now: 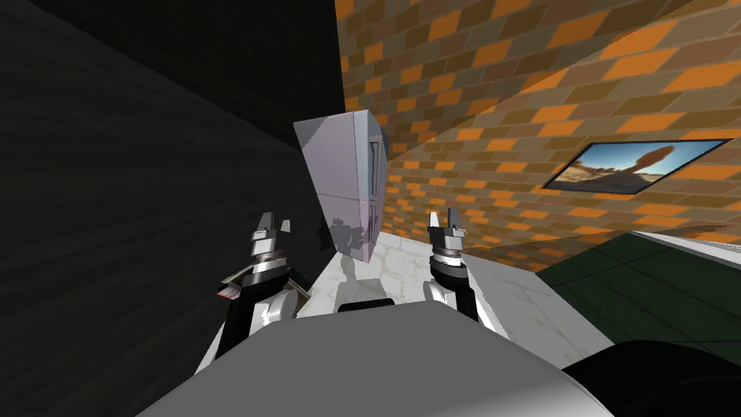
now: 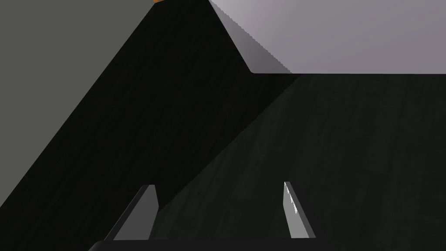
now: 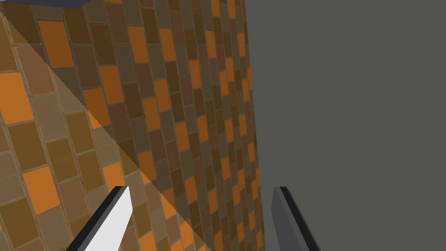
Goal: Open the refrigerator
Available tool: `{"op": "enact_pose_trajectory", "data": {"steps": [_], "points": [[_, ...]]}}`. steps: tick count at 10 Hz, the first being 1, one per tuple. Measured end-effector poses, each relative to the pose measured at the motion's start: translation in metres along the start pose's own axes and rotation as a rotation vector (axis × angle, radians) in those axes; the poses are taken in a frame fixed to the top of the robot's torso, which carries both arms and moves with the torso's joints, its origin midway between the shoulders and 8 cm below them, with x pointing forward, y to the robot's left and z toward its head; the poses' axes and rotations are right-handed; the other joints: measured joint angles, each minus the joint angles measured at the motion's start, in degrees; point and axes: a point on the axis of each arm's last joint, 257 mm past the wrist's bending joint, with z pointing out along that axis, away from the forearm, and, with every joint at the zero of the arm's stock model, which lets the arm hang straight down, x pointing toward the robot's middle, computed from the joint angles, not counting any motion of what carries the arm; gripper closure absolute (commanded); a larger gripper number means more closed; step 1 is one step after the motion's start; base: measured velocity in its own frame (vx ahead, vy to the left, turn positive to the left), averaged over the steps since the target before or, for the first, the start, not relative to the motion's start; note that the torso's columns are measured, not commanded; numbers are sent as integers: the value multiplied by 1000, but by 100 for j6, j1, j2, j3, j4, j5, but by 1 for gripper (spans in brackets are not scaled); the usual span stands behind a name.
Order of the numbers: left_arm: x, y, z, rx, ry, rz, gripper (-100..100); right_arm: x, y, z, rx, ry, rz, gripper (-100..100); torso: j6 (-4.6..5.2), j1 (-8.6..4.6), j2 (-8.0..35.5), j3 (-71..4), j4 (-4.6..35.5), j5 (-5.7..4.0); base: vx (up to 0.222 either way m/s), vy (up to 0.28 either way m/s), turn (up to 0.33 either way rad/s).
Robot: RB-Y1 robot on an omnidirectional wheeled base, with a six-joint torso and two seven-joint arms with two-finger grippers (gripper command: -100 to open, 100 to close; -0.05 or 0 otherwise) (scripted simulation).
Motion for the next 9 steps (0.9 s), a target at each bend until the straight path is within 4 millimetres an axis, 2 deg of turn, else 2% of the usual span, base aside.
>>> {"op": "enact_pose_trajectory", "data": {"steps": [2, 9], "points": [[0, 0, 0, 0, 0, 0, 0, 0, 0, 0, 0, 0, 0, 0, 0, 0, 597, -1200, 600, 0, 0, 0, 0], [0, 0, 0, 0, 0, 0, 0, 0, 0, 0, 0, 0, 0, 0, 0, 0, 3539, -7073, 3537, 0, 0, 0, 0]]}}
